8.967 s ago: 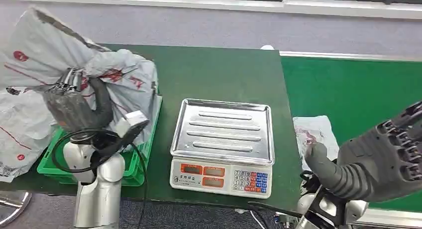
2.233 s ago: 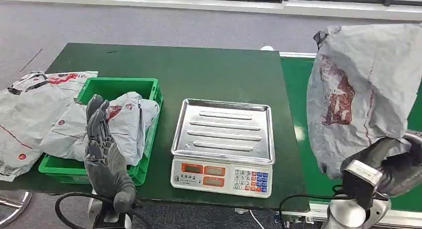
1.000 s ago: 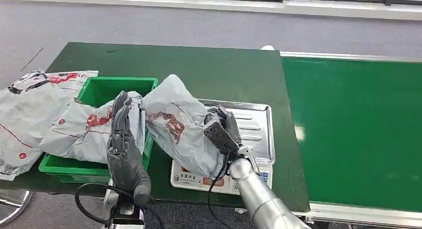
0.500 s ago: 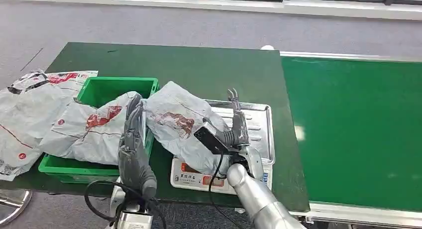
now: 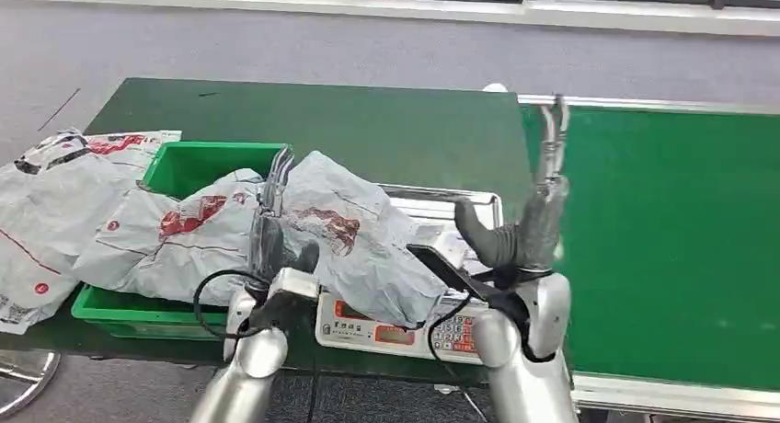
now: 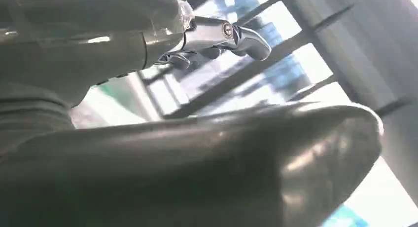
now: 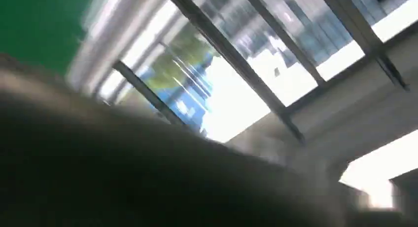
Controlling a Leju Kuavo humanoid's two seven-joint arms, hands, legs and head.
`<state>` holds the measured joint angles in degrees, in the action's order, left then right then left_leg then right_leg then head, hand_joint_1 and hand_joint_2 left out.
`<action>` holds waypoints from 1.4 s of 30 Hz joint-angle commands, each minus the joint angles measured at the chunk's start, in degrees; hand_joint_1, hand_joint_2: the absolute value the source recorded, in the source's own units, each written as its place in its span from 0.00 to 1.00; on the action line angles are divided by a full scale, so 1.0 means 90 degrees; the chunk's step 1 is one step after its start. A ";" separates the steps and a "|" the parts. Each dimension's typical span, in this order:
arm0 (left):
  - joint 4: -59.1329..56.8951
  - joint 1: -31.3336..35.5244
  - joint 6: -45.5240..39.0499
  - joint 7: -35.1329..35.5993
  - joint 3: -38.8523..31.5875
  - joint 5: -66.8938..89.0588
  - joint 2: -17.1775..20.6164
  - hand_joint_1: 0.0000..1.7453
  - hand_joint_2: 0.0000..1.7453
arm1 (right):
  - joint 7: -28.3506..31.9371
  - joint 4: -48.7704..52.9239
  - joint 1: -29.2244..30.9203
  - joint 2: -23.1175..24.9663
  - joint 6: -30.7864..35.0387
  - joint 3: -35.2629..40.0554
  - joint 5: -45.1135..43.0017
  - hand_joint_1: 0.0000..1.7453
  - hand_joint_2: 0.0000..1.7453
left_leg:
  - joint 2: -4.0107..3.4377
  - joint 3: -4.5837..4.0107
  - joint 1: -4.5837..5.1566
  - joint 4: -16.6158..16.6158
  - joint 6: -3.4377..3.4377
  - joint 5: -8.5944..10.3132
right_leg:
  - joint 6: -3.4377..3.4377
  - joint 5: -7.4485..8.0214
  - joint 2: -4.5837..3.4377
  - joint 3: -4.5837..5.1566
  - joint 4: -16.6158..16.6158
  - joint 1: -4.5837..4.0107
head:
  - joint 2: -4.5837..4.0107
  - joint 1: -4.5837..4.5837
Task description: Moved the parcel from conveyor to table for the left to box.
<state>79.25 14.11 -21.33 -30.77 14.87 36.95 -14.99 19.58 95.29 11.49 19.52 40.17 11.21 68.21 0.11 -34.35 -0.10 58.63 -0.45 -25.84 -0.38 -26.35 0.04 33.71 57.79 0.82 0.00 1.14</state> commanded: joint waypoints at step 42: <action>-0.5703 0.2663 0.1003 0.3589 0.0463 0.4584 -0.0358 1.00 0.00 | 0.2268 0.4196 -0.0879 0.0053 -0.0019 -0.0169 -0.2467 0.00 1.00 | -0.0011 0.0028 -0.0004 -0.0014 -0.0003 0.0002 | 0.0003 0.0008 -0.0014 -0.0035 -0.0013 -0.0004 | 0.0002 0.0000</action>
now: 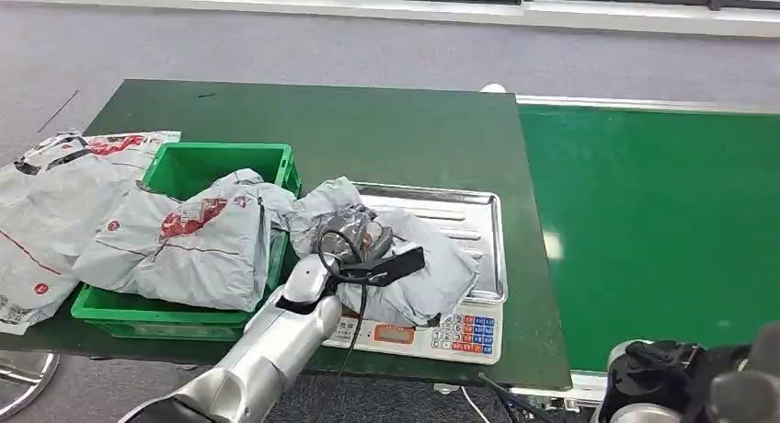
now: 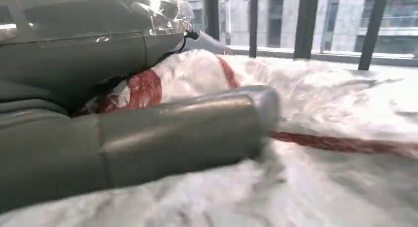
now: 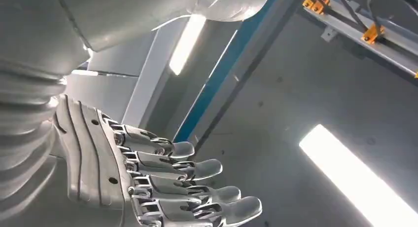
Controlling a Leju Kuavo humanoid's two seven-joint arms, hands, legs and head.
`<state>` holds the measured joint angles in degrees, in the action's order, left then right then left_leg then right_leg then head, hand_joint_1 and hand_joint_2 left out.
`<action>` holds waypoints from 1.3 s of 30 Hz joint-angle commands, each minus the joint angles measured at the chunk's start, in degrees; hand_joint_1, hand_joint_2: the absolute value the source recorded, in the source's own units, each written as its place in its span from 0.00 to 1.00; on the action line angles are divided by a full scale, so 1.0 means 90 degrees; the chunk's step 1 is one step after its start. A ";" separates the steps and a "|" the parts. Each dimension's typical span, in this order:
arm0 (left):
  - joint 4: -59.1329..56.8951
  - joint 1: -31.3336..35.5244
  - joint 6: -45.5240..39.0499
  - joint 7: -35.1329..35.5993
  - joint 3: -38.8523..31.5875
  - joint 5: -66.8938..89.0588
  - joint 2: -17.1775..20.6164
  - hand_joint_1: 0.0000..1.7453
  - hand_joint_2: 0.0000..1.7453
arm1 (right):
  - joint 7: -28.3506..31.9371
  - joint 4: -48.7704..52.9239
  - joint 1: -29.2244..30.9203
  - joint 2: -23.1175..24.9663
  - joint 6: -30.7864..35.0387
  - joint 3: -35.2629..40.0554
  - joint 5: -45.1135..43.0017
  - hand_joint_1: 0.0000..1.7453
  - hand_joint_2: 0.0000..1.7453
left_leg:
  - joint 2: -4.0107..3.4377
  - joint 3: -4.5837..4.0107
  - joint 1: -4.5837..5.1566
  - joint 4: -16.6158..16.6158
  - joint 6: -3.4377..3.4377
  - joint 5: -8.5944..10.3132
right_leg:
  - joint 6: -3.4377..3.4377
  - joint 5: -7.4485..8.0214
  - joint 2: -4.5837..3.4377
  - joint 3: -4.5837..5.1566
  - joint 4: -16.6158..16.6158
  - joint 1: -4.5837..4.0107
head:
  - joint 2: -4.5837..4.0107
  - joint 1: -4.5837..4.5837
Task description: Moved the parcel from conveyor to table for the left to box.
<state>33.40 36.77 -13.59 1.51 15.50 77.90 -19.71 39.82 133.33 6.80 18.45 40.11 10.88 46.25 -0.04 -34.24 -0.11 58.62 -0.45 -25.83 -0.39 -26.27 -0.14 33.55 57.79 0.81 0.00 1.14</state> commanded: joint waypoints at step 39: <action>0.5150 -0.1783 -0.2934 -0.1984 -0.1008 -0.0051 -0.0032 1.00 0.00 | 0.0020 -0.0541 0.0047 0.0173 -0.0012 -0.0367 -0.0138 0.00 1.00 | -0.0018 -0.0008 -0.0005 -0.0002 -0.0002 -0.0006 | 0.0004 0.0001 -0.0018 0.0008 -0.0001 -0.0005 | 0.0002 0.0000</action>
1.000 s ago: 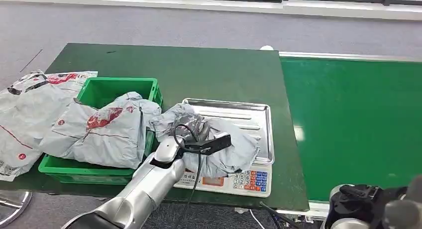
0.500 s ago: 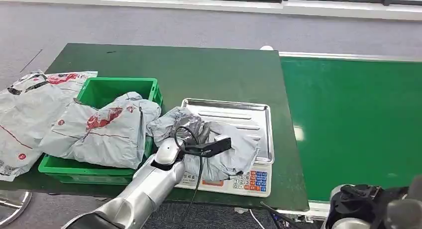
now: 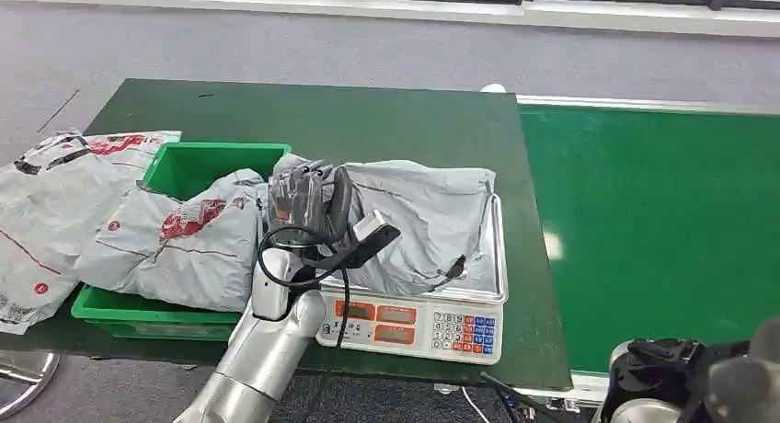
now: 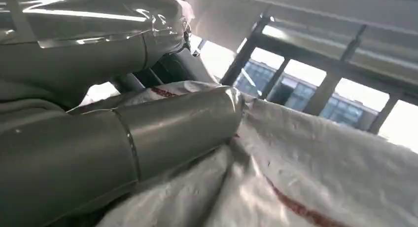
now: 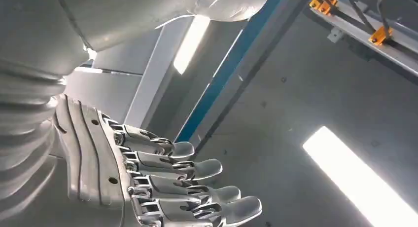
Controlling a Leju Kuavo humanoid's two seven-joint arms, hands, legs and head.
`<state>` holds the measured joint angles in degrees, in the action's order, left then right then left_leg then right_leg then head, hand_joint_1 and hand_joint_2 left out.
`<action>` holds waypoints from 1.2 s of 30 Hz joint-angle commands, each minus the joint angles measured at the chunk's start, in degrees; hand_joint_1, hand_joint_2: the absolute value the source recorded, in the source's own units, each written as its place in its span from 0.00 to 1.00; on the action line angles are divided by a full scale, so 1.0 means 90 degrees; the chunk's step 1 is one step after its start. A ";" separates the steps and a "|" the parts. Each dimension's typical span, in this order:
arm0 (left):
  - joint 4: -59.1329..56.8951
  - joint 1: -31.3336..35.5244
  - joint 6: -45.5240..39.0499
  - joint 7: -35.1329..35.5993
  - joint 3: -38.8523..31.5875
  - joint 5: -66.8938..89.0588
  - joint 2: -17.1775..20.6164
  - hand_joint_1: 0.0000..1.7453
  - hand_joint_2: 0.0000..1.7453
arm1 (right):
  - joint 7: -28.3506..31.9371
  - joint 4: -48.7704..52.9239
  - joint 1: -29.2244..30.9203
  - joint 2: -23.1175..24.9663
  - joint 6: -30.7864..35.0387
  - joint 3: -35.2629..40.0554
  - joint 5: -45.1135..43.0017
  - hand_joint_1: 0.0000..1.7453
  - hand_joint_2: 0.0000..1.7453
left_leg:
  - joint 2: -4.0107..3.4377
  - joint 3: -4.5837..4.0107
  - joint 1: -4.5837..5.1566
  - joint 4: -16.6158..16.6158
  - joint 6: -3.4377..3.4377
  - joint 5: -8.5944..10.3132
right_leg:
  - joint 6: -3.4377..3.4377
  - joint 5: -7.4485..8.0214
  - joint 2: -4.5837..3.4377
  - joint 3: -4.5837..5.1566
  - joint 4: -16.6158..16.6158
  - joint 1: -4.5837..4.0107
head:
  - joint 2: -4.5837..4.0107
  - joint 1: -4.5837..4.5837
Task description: Moved the parcel from conveyor to table for the left to box.
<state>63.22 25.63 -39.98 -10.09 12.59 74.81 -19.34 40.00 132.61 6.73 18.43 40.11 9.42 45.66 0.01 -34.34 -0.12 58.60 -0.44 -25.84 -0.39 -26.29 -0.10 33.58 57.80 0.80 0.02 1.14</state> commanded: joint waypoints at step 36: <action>0.5266 -0.0938 -0.0003 -0.0973 -0.2392 -0.0181 -0.0073 1.00 0.00 | -0.0015 -0.0488 0.0019 0.0175 -0.0012 -0.0789 -0.0266 0.00 1.00 | -0.0013 0.0036 -0.0003 -0.0031 -0.0009 0.0002 | 0.0014 -0.0002 -0.0009 -0.0024 -0.0018 -0.0004 | 0.0000 0.0002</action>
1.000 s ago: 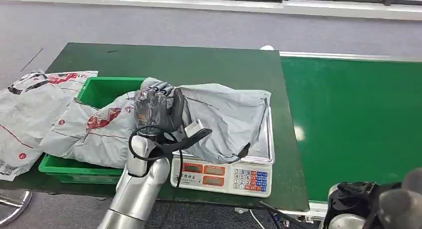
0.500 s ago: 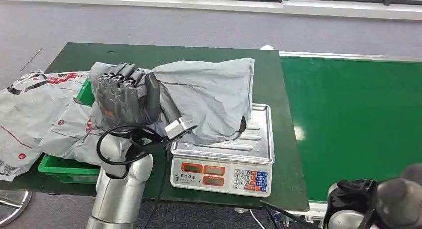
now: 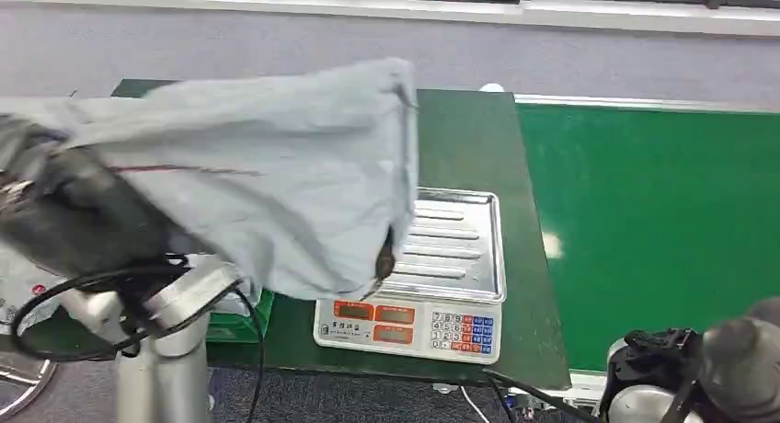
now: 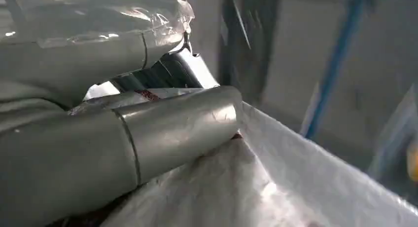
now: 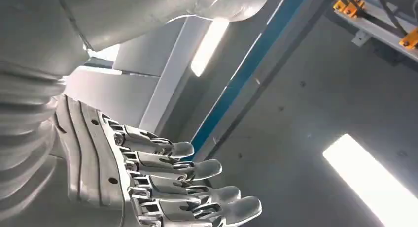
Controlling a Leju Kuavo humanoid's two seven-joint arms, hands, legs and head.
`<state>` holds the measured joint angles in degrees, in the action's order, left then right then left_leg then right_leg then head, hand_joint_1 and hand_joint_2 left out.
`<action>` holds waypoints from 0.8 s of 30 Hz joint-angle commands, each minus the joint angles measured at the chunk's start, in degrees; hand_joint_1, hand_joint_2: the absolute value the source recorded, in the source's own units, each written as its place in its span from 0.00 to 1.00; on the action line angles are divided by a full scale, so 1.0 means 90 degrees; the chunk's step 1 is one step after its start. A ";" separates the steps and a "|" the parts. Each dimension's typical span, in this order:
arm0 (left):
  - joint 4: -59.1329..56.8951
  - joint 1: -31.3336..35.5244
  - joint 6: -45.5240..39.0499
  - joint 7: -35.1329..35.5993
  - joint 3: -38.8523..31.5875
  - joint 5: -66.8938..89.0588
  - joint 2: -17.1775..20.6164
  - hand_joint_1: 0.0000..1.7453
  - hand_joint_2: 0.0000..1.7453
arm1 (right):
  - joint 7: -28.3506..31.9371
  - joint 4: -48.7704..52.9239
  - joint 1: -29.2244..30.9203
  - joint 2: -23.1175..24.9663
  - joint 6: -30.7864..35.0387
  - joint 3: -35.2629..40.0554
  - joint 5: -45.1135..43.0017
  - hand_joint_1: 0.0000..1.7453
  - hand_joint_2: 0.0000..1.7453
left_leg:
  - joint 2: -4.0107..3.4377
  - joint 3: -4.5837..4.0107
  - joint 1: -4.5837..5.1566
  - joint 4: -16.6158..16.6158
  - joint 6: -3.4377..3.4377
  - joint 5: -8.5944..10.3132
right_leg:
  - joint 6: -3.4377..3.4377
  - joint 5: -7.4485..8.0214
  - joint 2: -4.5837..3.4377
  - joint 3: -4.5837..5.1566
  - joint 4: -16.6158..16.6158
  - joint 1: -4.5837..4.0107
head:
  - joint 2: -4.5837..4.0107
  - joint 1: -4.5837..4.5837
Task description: Moved the parcel from conveyor to table for the left to box.
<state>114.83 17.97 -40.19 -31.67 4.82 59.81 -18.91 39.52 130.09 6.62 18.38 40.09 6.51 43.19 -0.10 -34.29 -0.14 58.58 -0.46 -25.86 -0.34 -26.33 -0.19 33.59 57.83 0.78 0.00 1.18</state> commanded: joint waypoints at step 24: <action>-0.6134 0.1758 0.0022 0.4033 -0.3193 0.3306 0.0989 1.00 0.00 | 0.0014 -0.0045 -0.0096 0.0180 -0.0010 -0.0403 0.0201 0.00 1.00 | 0.0014 0.0014 -0.0002 -0.0013 -0.0015 0.0016 | 0.0011 0.0008 0.0015 -0.0009 -0.0005 -0.0001 | 0.0002 -0.0002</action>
<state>74.50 29.01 -39.93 2.30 -19.89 87.86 -14.47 39.89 129.92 6.33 18.36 40.11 4.70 44.30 0.00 -34.30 -0.14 58.58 -0.56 -25.74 -0.28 -26.25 -0.09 33.63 57.85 0.78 0.02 1.16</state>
